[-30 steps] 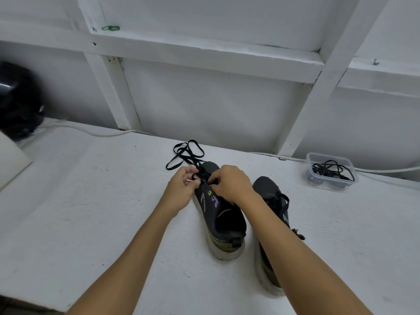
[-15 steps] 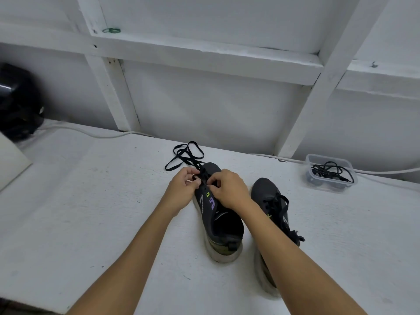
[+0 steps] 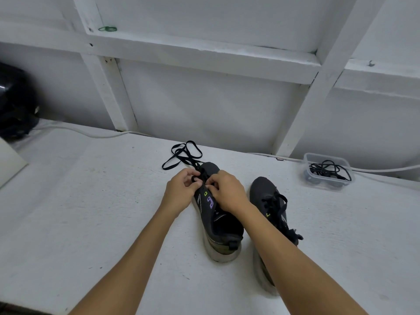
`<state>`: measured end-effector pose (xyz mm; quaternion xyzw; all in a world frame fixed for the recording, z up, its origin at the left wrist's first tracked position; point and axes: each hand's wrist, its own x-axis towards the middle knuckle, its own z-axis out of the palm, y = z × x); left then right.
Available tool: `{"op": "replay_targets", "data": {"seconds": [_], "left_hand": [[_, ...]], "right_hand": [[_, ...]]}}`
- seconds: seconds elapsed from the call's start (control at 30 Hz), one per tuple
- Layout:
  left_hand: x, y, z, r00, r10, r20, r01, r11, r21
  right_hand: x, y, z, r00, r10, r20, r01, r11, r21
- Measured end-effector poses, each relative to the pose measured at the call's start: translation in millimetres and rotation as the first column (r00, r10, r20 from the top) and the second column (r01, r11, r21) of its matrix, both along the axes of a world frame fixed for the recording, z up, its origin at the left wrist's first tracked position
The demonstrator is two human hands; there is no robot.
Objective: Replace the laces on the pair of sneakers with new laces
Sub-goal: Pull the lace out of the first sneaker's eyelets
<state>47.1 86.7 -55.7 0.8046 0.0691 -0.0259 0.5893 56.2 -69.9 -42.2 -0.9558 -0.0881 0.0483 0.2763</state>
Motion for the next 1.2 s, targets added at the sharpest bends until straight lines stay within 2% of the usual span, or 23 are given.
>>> {"op": "replay_targets", "data": {"seconds": [0.33, 0.53, 0.6, 0.67, 0.73, 0.83, 0.93, 1.07, 1.2], "left_hand": [[-3, 1, -2, 0.999, -0.002, -0.035, 0.000, 0.999, -0.043], [-1, 5, 0, 0.999, 0.020, -0.045, -0.023, 0.998, -0.058], [-1, 3, 0, 0.998, 0.063, -0.032, -0.064, 0.997, -0.050], [-1, 3, 0, 0.993, 0.122, -0.010, -0.122, 0.992, -0.028], [-2, 3, 0, 0.989, 0.146, -0.004, -0.145, 0.984, 0.103], [-5, 3, 1, 0.993, 0.116, -0.038, -0.094, 0.926, 0.365], [-10, -2, 6, 0.992, 0.111, -0.055, -0.069, 0.864, 0.499], [-8, -11, 16, 0.996, -0.027, -0.080, 0.061, 0.886, 0.460], [-4, -17, 25, 0.983, -0.125, -0.131, 0.169, 0.893, 0.418]], "right_hand": [[0, 3, -5, 1.000, -0.001, 0.024, 0.000, 1.000, 0.020], [3, 2, -2, 0.998, -0.056, 0.003, 0.055, 0.986, 0.160], [4, -2, 4, 0.990, -0.129, -0.059, 0.140, 0.956, 0.257], [7, -9, 12, 0.967, -0.194, -0.165, 0.235, 0.930, 0.282], [7, -18, 20, 0.941, -0.220, -0.256, 0.279, 0.935, 0.220], [4, -31, 31, 0.900, -0.268, -0.343, 0.342, 0.923, 0.177], [-1, -37, 31, 0.855, -0.261, -0.449, 0.362, 0.919, 0.156], [-5, -32, 28, 0.836, -0.235, -0.496, 0.364, 0.914, 0.179], [-10, -27, 32, 0.774, -0.192, -0.604, 0.379, 0.904, 0.198]]}}
